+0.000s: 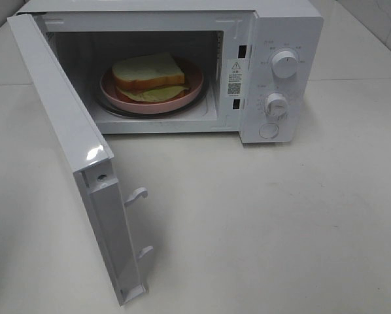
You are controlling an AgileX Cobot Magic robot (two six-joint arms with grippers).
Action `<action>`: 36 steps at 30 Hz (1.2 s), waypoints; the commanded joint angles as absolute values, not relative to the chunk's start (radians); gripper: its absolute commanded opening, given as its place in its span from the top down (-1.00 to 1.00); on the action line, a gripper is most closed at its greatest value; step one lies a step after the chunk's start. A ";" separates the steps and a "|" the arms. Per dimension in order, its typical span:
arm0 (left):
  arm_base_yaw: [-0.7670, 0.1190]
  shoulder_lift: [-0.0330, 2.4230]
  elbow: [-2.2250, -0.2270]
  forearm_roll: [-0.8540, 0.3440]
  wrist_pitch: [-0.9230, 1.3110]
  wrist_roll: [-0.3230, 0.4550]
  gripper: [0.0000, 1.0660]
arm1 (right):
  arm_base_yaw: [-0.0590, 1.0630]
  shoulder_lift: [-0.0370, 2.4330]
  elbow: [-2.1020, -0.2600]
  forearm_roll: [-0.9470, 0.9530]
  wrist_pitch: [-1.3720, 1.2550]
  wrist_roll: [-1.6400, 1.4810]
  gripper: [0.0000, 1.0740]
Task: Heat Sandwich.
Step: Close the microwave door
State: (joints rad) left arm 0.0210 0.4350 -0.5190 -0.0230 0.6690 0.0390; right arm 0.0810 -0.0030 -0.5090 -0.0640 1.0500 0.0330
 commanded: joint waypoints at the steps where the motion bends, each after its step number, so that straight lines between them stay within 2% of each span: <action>1: 0.015 0.478 -0.498 -0.019 0.591 0.042 1.00 | 0.079 -0.029 -0.505 -0.066 1.040 0.042 -0.42; 9: 0.015 0.568 -0.356 -0.017 0.225 0.105 1.00 | 0.079 -0.029 -0.505 -0.066 1.040 0.042 -0.42; 13: 0.015 0.584 -0.290 -0.017 0.080 0.106 1.00 | 0.079 -0.029 -0.505 -0.066 1.040 0.042 -0.42; 16: 0.015 0.611 -0.205 -0.017 -0.122 0.105 1.00 | 0.079 -0.029 -0.505 -0.066 1.040 0.043 -0.42; 27: 0.015 0.790 -0.168 0.000 -0.339 0.097 1.00 | 0.079 -0.029 -0.505 -0.066 1.040 0.045 -0.42; 31: 0.015 0.872 -0.168 0.013 -0.409 0.064 1.00 | 0.079 -0.029 -0.505 -0.066 1.040 0.045 -0.42; 33: 0.015 0.920 -0.175 0.034 -0.446 0.000 1.00 | 0.079 -0.029 -0.505 -0.066 1.040 0.045 -0.42; 36: 0.015 0.949 -0.185 0.082 -0.467 -0.039 1.00 | 0.079 -0.029 -0.505 -0.066 1.040 0.045 -0.42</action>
State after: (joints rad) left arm 0.0210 0.9490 -0.1760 0.0710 -0.4360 -0.0170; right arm 0.0810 -0.0030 -0.5090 -0.0640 1.0500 0.0340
